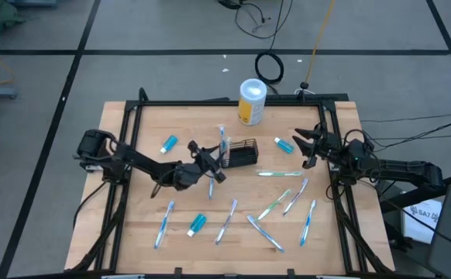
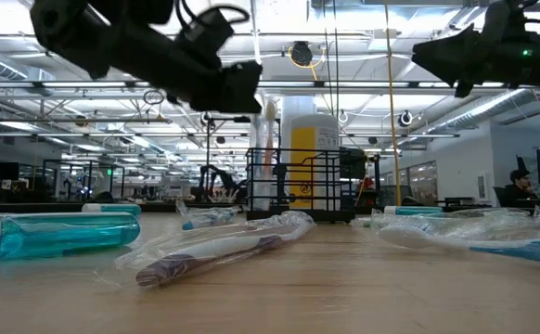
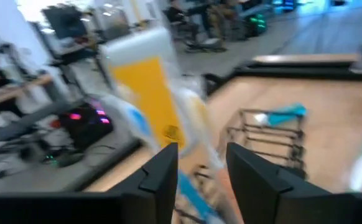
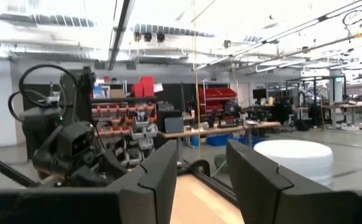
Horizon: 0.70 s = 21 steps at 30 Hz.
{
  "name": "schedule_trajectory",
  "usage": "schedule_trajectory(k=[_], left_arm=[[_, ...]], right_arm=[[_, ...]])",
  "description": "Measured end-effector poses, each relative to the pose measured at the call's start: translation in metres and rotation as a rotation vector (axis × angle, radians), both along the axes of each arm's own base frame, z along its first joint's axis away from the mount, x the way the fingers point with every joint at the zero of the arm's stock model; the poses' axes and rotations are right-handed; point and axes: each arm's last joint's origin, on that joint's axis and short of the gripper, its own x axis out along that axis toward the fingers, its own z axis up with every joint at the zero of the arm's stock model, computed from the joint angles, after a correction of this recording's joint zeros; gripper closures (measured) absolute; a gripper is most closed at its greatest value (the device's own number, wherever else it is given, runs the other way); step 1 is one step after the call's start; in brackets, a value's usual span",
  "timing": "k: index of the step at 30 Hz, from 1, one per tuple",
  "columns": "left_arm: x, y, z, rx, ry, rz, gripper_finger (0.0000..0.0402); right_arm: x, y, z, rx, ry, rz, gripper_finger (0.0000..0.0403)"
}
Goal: Pick & Place toothbrushing station
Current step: Put the blue mouthwash into the black wire organizer
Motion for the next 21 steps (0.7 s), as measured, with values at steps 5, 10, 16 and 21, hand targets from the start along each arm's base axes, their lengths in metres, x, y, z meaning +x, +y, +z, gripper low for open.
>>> schedule_trajectory(k=[5, 10, 16, 21], left_arm=[[-0.018, -0.003, 0.035, 0.033, -0.022, 0.076, 0.0237], [-0.042, 0.000, 0.070, 0.020, -0.038, 0.068, 0.0236], [-0.082, 0.008, 0.088, -0.073, 0.016, 0.065, 0.0236], [-0.113, 0.012, 0.077, -0.305, 0.105, 0.020, 0.0236]], right_arm=[[0.001, 0.000, -0.001, 0.015, 0.002, 0.006, 0.0273], [0.005, -0.001, -0.002, 0.052, 0.003, 0.019, 0.0273], [0.010, -0.002, -0.006, 0.095, 0.024, 0.030, 0.0272], [0.013, -0.003, -0.009, 0.104, 0.052, 0.030, 0.0272]])
